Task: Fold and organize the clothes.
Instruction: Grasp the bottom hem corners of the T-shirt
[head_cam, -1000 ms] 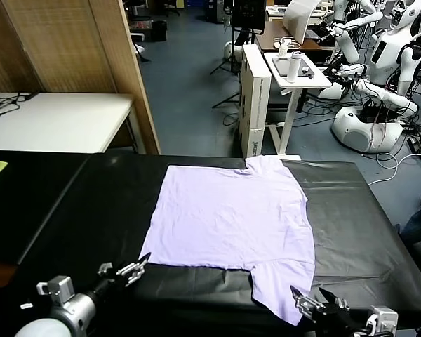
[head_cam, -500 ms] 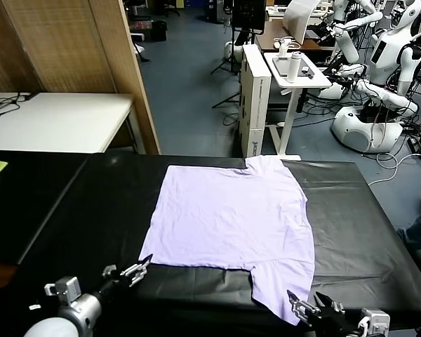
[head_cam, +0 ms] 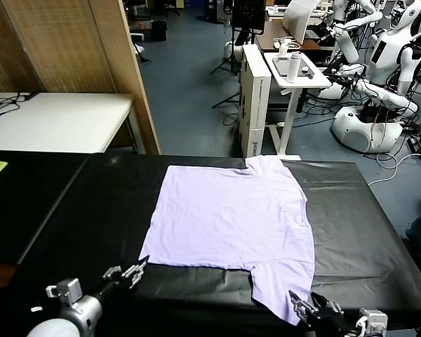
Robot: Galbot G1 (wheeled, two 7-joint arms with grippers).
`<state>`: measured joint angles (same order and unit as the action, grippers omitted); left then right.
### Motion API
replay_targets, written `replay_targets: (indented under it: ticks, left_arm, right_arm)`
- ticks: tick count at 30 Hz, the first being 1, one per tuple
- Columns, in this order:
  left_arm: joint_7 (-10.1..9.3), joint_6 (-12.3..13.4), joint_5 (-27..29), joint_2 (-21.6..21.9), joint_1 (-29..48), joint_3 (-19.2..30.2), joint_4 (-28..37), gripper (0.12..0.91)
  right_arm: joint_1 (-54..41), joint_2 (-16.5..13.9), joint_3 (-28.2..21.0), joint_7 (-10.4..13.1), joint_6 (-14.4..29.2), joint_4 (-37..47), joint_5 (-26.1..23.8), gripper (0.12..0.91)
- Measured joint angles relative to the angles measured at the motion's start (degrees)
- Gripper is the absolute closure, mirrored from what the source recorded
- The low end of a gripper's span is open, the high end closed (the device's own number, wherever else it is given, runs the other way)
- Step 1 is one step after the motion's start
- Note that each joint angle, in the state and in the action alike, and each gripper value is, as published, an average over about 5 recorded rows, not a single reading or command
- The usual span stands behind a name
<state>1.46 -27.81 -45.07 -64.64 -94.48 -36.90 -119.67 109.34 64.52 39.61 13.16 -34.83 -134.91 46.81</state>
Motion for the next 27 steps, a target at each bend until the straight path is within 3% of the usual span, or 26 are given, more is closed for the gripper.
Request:
replay_targets:
  ticks: [4,10,20,27]
  left_arm:
    - [0.03,0.0,0.1,0.0,0.1,0.2,0.2,0.752]
    - [0.06,0.1,0.1,0.1,0.4,0.3,0.5,0.818]
    - [-0.66,0.1,0.4,0.1,-0.9,-0.1,-1.3,0.828]
    - [-2.15,0.4,0.5,1.1,-6.4,-1.6,-4.7,0.829]
  right_arm:
    - [0.0,0.0,0.0,0.0,0.0,0.0,0.0,0.742]
    - [0.5,0.0,0.3,0.2,0.0,-0.6,-0.1,0.871]
    - [4.7,0.0,2.0,4.3,-4.5,-5.2,-0.9,0.887]
    - [5.9,-0.1,2.5,4.3,-4.4,-6.8,-1.2,0.887]
